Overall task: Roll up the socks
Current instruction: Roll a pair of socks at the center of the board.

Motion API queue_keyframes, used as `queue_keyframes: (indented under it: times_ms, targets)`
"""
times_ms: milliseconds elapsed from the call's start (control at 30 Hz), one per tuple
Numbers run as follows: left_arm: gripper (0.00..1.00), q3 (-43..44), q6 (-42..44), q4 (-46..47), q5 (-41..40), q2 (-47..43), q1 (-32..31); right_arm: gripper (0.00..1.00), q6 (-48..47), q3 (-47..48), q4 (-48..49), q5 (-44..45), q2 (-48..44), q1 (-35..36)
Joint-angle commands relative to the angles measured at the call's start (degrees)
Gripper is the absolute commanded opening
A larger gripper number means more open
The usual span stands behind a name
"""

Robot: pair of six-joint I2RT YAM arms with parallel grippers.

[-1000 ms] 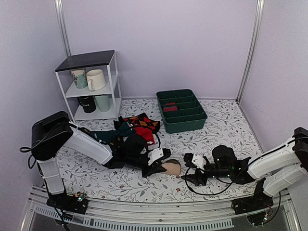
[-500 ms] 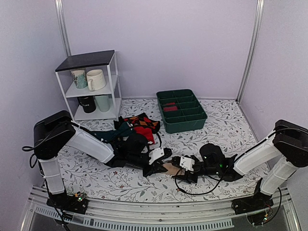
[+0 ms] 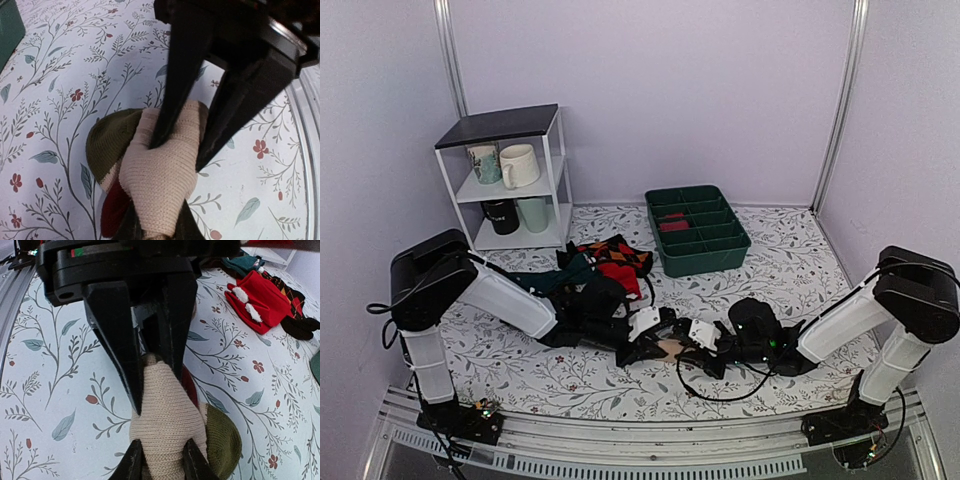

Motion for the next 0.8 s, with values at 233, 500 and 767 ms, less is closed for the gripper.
queue_keyframes:
  times_ms: [233,500,767]
  targets:
    - [0.13,-6.7,4.3,-1.8,-10.3,-6.1,-1.9,0.02,12.4,2.0,-11.4,-4.2,7.3,-0.4]
    - [0.33,-19.4,15.8,18.2,-8.3,-19.6,-3.7,0.01,17.2,5.8,-18.4,-10.9,10.4,-2.2]
    - [0.43,-25.0,20.4,23.7,-8.6,-20.9,-4.0,0.01,19.0,11.6,-28.9,-16.2,12.1,-3.2]
